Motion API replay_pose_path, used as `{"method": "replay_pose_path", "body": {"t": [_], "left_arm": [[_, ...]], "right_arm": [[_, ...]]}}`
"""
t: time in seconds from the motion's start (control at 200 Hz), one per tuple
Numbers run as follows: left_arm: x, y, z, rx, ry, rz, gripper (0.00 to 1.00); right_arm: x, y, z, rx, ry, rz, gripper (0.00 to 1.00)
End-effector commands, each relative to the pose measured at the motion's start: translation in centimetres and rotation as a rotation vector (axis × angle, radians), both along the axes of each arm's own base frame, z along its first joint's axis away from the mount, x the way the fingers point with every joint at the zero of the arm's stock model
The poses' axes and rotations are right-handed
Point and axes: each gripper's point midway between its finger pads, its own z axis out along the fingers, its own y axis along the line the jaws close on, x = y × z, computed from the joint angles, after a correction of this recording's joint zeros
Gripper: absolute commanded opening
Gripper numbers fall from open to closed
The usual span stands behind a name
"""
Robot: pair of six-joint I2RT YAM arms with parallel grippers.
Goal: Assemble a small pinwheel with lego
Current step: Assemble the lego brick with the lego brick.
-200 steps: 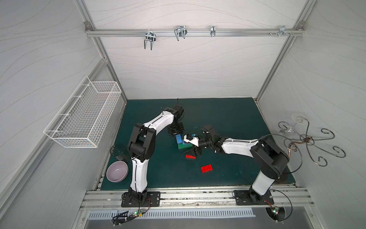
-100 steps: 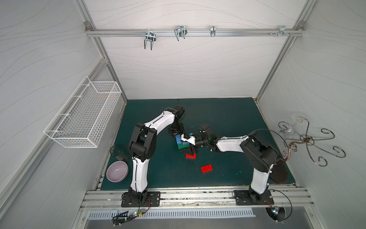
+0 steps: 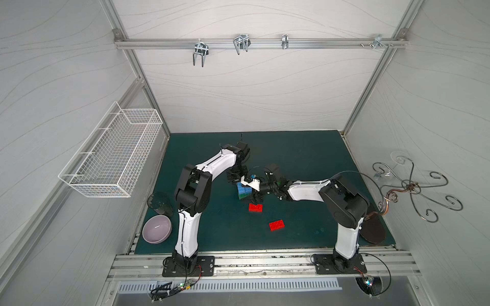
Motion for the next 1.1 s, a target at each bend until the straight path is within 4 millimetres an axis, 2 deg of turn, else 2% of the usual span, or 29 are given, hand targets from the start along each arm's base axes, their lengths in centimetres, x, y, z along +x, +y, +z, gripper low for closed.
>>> {"method": "replay_pose_path", "body": {"t": [0.0, 0.165, 0.27, 0.41, 0.645, 0.9, 1.095], "left_arm": [[0.4, -0.1, 0.0, 0.014, -0.010, 0.000, 0.13], [0.5, 0.1, 0.0, 0.030, -0.011, -0.008, 0.13], [0.4, 0.3, 0.1, 0.035, -0.014, -0.010, 0.13], [0.3, -0.2, -0.3, 0.018, -0.006, -0.010, 0.13], [1.0, -0.4, -0.2, 0.028, -0.009, -0.017, 0.12], [0.7, -0.5, -0.6, 0.031, 0.002, -0.022, 0.12], [0.8, -0.9, 0.0, 0.031, -0.013, -0.013, 0.12]], "right_arm": [[-0.5, -0.3, 0.9, 0.031, 0.088, -0.035, 0.78], [-0.6, 0.2, -0.9, 0.050, 0.096, -0.029, 0.77], [-0.6, 0.4, -1.0, 0.058, 0.097, -0.020, 0.77], [-0.6, 0.5, -0.1, 0.081, 0.082, -0.014, 0.77], [-0.7, 0.4, -1.4, 0.055, 0.105, 0.007, 0.77], [-0.6, 0.7, -2.0, 0.048, 0.136, 0.012, 0.76], [-0.8, 0.6, -2.9, 0.027, 0.160, 0.015, 0.76]]}}
